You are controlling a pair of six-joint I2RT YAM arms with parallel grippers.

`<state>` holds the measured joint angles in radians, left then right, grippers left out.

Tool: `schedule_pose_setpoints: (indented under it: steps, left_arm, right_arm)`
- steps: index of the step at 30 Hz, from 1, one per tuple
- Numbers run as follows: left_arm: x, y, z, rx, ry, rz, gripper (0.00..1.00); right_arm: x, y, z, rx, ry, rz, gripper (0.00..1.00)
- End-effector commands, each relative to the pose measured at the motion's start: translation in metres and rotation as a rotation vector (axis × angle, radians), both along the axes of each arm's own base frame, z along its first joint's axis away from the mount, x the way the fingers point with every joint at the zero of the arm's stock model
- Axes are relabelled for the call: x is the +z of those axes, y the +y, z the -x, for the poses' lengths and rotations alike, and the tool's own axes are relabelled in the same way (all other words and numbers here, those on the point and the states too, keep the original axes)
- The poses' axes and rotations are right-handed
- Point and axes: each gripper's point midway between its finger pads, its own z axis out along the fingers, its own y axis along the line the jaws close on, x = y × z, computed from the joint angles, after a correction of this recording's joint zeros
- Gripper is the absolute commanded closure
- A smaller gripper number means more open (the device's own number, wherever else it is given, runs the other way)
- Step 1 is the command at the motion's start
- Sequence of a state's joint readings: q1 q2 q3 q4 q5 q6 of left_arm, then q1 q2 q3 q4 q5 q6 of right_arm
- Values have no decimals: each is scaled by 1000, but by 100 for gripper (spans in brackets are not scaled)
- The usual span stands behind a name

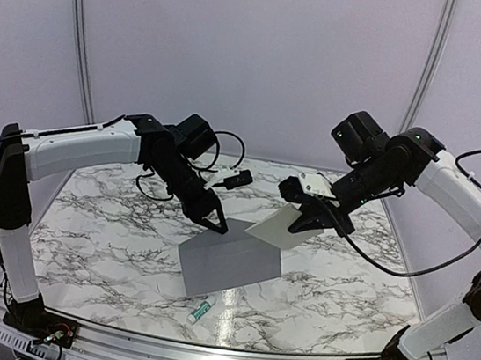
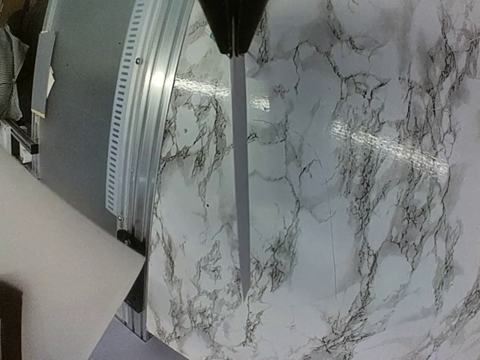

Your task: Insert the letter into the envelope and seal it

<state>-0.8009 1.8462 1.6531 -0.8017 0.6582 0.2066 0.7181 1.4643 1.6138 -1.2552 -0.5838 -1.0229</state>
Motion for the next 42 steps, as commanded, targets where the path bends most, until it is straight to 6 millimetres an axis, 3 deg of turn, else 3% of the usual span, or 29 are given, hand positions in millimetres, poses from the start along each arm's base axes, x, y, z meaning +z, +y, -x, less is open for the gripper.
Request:
schedule_pose_setpoints:
  steps: [1,14,29,42]
  left_arm:
    - [2,-7,13,-36,43,-1,100]
    - [4,-28,42,-100,125,21,100]
    - [5,-41,54,-147,163,44,100]
    - [8,-45,57,-160,188,62,100]
  right_arm:
    - [-7,13,9,44,-2,66,100]
    - [-13,43,19,110,-58,123,100]
    - [-32,41,13,101,-79,193,100]
    - [-51,37,21,119,-88,242,100]
